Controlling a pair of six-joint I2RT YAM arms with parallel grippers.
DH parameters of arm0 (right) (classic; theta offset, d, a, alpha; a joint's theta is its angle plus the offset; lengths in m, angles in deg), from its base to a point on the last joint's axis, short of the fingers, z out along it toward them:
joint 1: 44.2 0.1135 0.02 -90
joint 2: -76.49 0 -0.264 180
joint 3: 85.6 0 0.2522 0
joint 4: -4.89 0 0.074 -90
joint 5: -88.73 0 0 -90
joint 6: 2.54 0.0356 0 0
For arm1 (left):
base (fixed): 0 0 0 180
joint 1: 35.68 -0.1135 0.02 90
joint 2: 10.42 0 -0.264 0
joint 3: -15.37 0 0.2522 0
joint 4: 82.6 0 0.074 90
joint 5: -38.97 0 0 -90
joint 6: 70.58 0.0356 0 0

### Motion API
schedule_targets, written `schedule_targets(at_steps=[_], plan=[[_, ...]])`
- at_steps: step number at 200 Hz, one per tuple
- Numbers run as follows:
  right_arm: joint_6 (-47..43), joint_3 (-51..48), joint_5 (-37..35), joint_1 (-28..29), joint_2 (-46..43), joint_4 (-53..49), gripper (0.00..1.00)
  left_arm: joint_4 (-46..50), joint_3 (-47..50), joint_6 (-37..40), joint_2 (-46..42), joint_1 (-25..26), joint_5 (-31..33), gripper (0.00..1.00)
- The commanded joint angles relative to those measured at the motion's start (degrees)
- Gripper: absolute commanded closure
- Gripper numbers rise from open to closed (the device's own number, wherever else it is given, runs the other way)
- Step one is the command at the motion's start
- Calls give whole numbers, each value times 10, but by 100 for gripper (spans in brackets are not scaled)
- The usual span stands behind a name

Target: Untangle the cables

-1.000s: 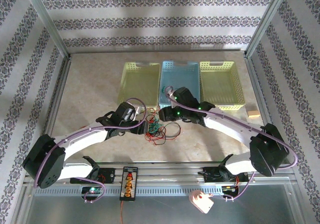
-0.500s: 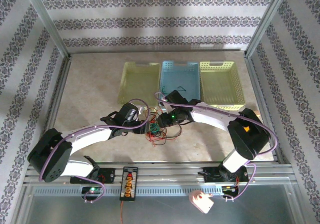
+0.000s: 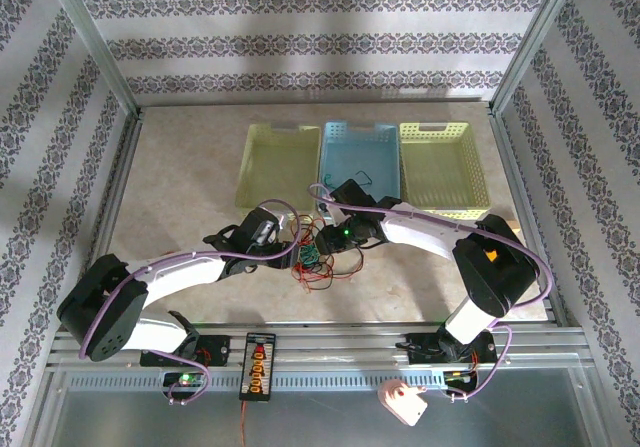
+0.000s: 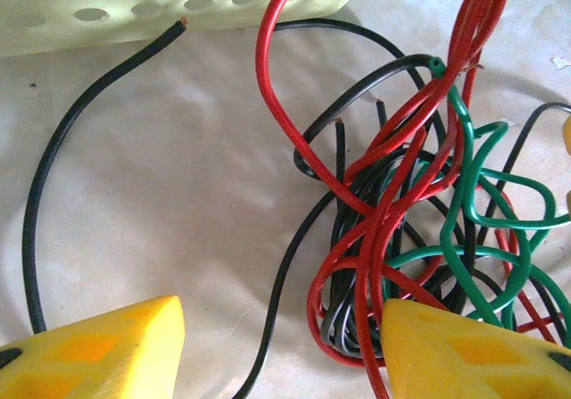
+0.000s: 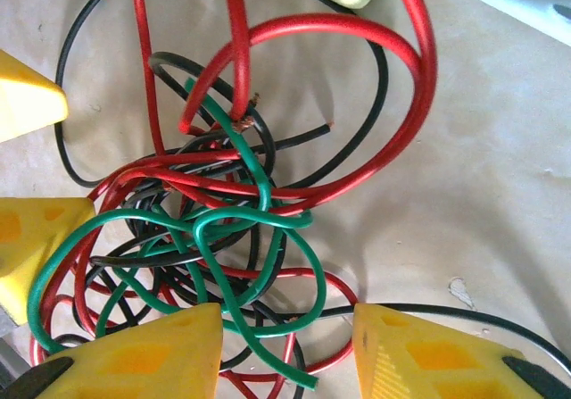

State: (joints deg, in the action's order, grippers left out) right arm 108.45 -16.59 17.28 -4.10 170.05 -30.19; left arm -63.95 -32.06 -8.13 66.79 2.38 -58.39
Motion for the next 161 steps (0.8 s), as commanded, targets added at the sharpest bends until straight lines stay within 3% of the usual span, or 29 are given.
schedule_targets(at_steps=[1,34,79,95,107,137,161], plan=[[-3,-10,27,-6,11,-9,57,-14,4,-5,8,11,14,40],[-8,-14,57,-6,15,-5,60,-17,7,-7,10,16,26,41],[-10,-13,94,-7,7,-2,98,-23,10,-9,14,21,41,43],[-7,-18,80,-9,-8,-2,100,-26,11,-9,20,21,45,46],[-3,-22,70,-13,-22,-3,100,-33,11,-12,25,21,44,52],[18,-24,69,-29,-67,0,100,-50,13,-16,47,21,47,79],[31,-18,67,-40,-96,-1,100,-60,10,-23,74,21,52,94]])
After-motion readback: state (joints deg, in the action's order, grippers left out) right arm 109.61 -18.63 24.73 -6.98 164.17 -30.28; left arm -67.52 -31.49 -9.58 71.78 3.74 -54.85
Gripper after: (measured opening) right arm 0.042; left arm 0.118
